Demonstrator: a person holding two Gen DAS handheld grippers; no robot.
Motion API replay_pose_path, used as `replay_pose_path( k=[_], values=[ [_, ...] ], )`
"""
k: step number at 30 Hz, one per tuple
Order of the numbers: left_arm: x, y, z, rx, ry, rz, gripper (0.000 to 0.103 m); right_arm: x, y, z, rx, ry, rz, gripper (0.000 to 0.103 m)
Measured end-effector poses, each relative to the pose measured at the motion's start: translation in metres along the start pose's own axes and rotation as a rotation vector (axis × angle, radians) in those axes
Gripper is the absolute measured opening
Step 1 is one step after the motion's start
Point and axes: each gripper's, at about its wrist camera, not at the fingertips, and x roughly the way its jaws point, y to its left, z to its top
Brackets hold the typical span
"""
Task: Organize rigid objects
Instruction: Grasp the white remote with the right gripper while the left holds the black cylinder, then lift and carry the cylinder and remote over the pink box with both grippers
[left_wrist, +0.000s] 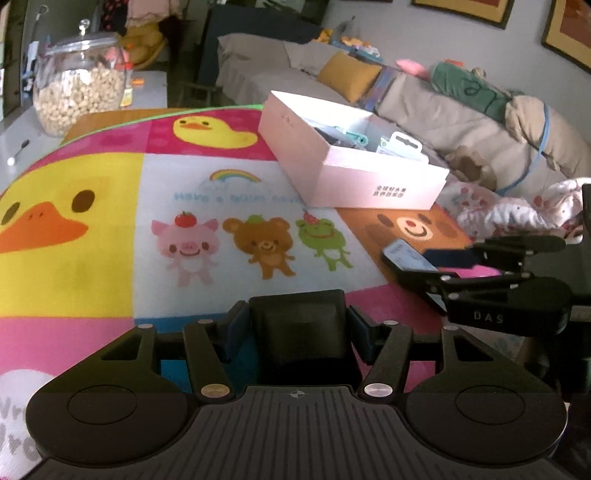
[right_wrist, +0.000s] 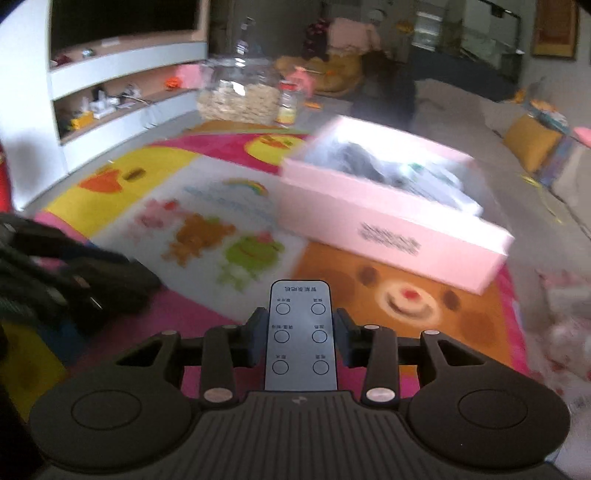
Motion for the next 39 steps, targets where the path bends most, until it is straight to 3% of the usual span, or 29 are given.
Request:
replay_pose_path(
  k=[6,19,31,35,39],
  values=[
    [-0.003,-0.018,-0.009,0.097,0.017,0.067,0.063,-0.004,-0.014,-0.013,0.07,-0.018,0.015,0.039],
    [-0.008,-0.023,-0.009,0.104,0.087,0.084,0.061,-0.005,-0.013,-0.027,0.074,-0.096,0.022,0.04],
    [-0.008,-0.03,-0.02,0.167,0.0,0.119,0.059,-0.015,-0.016,-0.029,0.086,-0.079,0.036,0.038],
    [-0.008,-0.028,-0.018,0.149,-0.009,0.094,0.058,-0.028,-0.025,-0.032,0.125,-0.086,0.044,0.038],
    [-0.009,-0.025,-0.008,0.089,-0.034,-0.022,0.058,-0.046,-0.038,-0.026,0.176,-0.118,0.041,0.038]
  ],
)
